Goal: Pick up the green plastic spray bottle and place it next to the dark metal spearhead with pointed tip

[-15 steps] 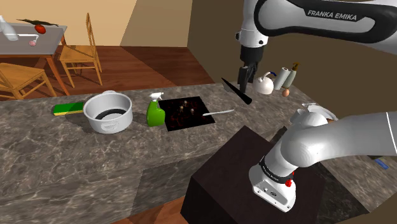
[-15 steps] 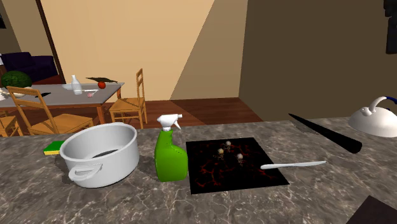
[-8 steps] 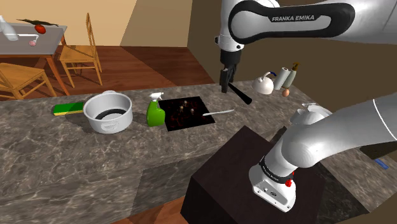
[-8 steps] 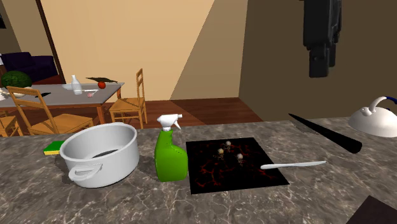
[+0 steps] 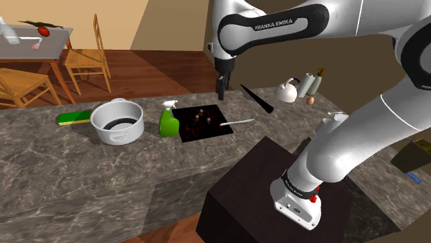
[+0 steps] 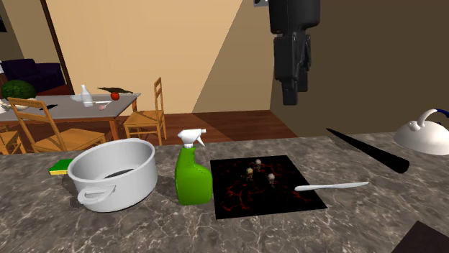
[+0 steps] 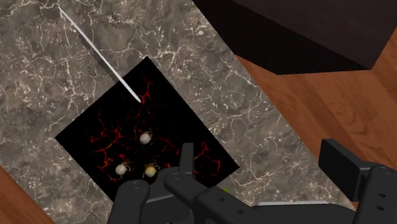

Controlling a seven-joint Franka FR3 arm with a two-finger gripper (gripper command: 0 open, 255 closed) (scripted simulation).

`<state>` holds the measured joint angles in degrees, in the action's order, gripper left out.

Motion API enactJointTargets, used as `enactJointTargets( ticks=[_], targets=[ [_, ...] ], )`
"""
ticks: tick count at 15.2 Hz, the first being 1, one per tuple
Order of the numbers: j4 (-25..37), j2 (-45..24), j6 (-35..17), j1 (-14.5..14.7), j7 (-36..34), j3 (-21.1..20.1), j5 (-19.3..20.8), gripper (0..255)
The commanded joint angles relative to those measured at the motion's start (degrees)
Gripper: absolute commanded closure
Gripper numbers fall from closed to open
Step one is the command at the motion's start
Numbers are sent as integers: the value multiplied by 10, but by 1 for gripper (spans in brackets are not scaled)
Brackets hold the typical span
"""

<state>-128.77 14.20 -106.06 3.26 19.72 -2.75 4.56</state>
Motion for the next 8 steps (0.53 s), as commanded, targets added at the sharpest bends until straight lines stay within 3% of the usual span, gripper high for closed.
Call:
enactJointTargets(
  ticks=[1, 8],
  targets=[
    [23, -43, -27, 5, 13, -3, 3, 0],
    [125, -178, -83, 23, 54, -20, 14, 0]
  ],
)
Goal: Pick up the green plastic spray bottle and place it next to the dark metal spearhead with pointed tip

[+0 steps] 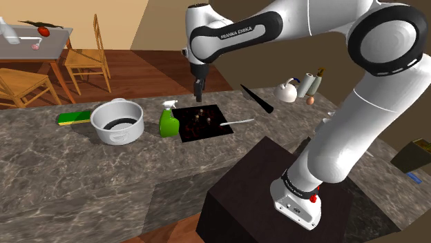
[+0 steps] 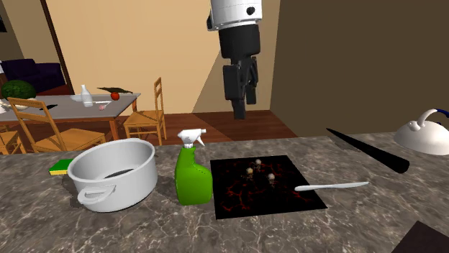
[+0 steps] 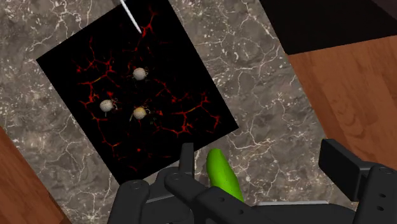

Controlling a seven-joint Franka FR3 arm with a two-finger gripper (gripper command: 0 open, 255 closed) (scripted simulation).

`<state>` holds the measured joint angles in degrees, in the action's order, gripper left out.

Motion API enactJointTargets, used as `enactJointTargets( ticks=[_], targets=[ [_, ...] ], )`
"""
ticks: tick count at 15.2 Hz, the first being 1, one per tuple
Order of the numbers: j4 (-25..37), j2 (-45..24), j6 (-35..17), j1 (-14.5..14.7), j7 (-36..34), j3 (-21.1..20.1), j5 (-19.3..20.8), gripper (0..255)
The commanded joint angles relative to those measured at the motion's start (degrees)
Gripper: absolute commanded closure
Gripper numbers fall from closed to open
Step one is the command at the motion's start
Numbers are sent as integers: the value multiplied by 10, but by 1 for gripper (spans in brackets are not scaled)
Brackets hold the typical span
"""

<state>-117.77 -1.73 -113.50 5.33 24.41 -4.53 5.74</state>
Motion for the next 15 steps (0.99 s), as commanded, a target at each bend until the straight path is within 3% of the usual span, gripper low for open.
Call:
enactJointTargets(
  ticks=[1, 12, 15],
  targets=[
    [31, -38, -14, 5, 13, -5, 4, 0],
    [251, -248, -36, 44, 69, -33, 38, 0],
    [256, -265, -48, 46, 71, -33, 41, 0]
  ],
)
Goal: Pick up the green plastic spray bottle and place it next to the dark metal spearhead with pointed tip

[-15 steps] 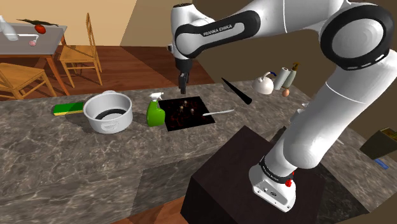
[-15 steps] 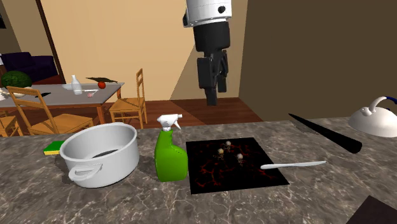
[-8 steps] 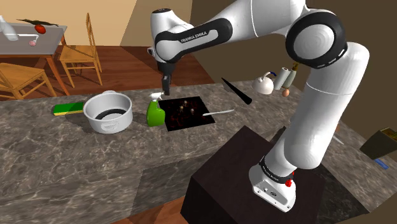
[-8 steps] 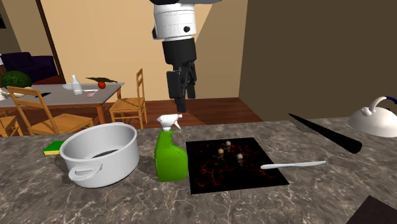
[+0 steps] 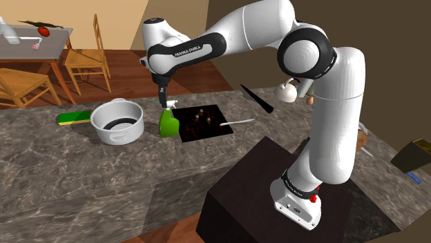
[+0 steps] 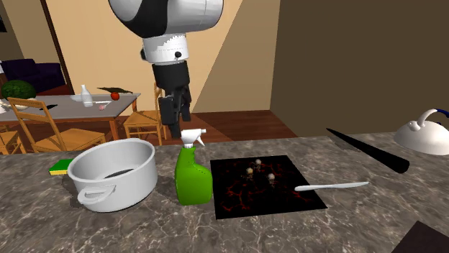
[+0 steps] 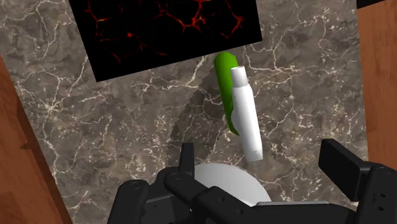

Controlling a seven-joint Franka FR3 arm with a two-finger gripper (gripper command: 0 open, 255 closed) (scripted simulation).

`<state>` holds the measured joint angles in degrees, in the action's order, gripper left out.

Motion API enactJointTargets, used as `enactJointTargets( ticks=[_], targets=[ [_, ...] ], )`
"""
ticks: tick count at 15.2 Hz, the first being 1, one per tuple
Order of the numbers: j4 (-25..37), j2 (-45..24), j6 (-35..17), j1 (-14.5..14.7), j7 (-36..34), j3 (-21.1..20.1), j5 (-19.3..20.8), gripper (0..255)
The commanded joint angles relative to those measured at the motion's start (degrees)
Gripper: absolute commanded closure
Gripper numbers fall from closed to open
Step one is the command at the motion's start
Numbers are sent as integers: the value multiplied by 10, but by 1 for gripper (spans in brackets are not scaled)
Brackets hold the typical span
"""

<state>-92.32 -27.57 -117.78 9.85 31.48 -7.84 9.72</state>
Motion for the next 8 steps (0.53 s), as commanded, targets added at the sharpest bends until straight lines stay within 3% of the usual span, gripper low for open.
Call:
enactJointTargets(
  ticks=[1, 8],
  targets=[
    [-2, -9, -12, 1, 0, 0, 2, 0],
    [-15, -24, -40, 0, -3, 3, 6, 0]
  ],
)
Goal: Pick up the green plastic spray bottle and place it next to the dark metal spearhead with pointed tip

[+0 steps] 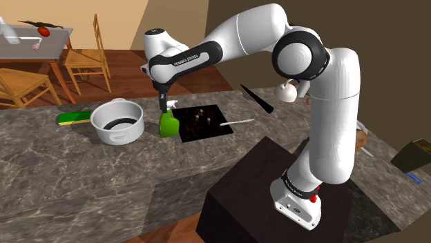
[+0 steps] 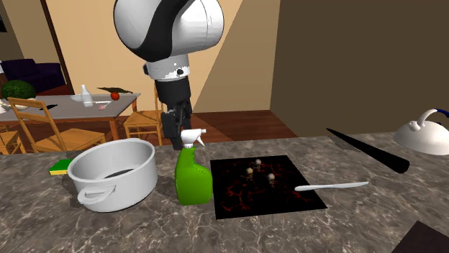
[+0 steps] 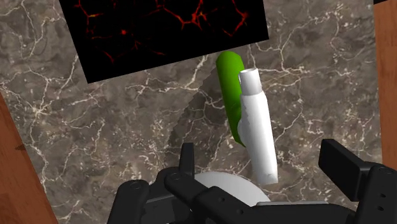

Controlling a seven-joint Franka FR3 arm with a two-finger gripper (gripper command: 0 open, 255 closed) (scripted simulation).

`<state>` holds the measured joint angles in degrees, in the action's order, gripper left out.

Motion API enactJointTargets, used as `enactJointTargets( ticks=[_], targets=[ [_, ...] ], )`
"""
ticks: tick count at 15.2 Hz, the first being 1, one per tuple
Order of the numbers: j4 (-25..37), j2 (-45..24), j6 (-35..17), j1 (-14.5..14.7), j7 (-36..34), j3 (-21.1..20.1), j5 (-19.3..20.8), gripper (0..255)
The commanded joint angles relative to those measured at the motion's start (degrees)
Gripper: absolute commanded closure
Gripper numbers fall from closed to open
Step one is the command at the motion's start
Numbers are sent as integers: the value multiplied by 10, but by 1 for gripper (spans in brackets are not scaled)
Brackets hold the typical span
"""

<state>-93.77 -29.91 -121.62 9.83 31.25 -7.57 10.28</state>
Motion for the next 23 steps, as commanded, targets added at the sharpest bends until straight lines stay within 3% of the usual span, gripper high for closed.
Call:
enactJointTargets(
  ticks=[1, 5, 6, 15, 23],
  targets=[
    [0, -1, -1, 0, 0, 0, 0, 0],
    [0, -1, -1, 0, 0, 0, 0, 0],
    [0, -1, -1, 0, 0, 0, 0, 255],
    [0, -1, -1, 0, 0, 0, 0, 255],
    [22, 26, 47, -1, 7, -3, -7, 255]
  ],
)
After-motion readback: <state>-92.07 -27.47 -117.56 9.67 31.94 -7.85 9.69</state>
